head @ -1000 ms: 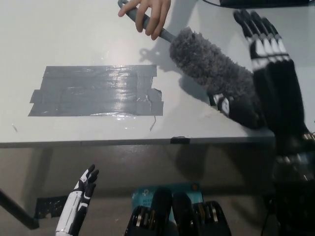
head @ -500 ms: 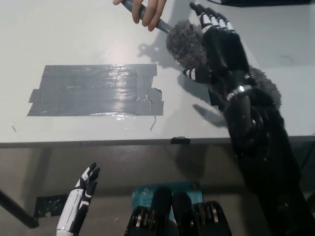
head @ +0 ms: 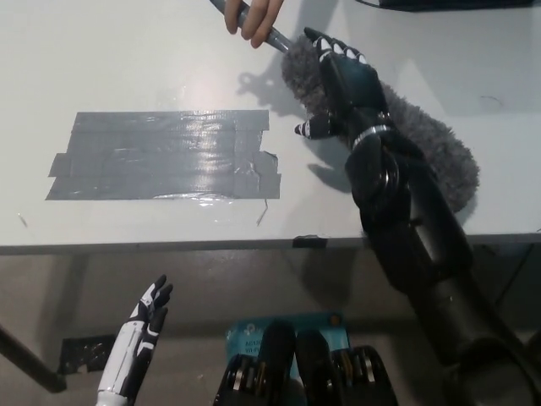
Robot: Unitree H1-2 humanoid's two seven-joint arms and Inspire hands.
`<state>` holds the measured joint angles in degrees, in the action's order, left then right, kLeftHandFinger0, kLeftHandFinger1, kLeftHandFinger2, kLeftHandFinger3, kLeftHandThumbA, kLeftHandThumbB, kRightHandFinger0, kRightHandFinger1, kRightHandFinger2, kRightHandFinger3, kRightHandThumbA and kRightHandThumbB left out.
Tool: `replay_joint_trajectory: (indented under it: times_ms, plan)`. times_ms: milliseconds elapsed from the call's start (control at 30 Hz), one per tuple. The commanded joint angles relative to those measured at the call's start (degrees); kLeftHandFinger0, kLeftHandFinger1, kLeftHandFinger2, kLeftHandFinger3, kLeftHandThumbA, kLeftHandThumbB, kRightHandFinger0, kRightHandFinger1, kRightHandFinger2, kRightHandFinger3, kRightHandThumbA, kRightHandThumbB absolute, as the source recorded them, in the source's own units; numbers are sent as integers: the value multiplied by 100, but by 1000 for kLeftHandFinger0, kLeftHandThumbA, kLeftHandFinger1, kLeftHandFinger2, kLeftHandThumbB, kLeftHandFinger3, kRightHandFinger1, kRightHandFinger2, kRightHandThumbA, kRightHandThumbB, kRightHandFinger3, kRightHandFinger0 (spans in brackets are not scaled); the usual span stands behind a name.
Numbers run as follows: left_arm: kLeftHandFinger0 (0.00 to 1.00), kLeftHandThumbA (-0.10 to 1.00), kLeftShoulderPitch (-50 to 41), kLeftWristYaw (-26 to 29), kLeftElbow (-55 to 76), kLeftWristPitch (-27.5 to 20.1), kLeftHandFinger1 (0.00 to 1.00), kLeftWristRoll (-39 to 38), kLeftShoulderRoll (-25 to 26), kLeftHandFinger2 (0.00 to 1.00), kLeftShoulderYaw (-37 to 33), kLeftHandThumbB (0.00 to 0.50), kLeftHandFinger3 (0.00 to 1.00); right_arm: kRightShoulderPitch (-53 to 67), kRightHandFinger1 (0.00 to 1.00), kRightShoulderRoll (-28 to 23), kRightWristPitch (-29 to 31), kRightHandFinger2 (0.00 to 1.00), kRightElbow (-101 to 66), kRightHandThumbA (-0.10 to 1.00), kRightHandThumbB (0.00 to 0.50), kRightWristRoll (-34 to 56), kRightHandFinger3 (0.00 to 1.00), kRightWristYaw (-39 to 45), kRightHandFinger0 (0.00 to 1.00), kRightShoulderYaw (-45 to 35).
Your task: A person hands a grey duster to the robot and the robot grabs it with its right hand and places it on the black marked spot infron tof it on the desk
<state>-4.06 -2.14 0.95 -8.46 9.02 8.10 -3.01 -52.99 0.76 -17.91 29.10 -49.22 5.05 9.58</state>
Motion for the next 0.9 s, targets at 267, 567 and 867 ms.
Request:
replay_joint_trajectory:
  times_ms: [267, 567, 867]
  plan:
    - [1000, 1000, 57, -91, 254, -33, 1000, 56, 77, 1000, -78, 198, 1000, -869, 1000, -329, -298, 1000, 1003, 1000, 402, -177, 1000, -1233, 1000, 381]
    - [1000, 1000, 99, -82, 225, -71, 1000, 73, 94, 1000, -91, 191, 1000, -1077, 7, -375, -249, 78, 1875, -99, 311, -56, 322, -2275, 5, 530]
    - [1000, 1000, 126, -110, 250, 12, 1000, 85, 116, 1000, -153, 193, 1000, -825, 379, -546, 454, 853, 1618, -100, 210, 290, 863, -2568, 0, 528]
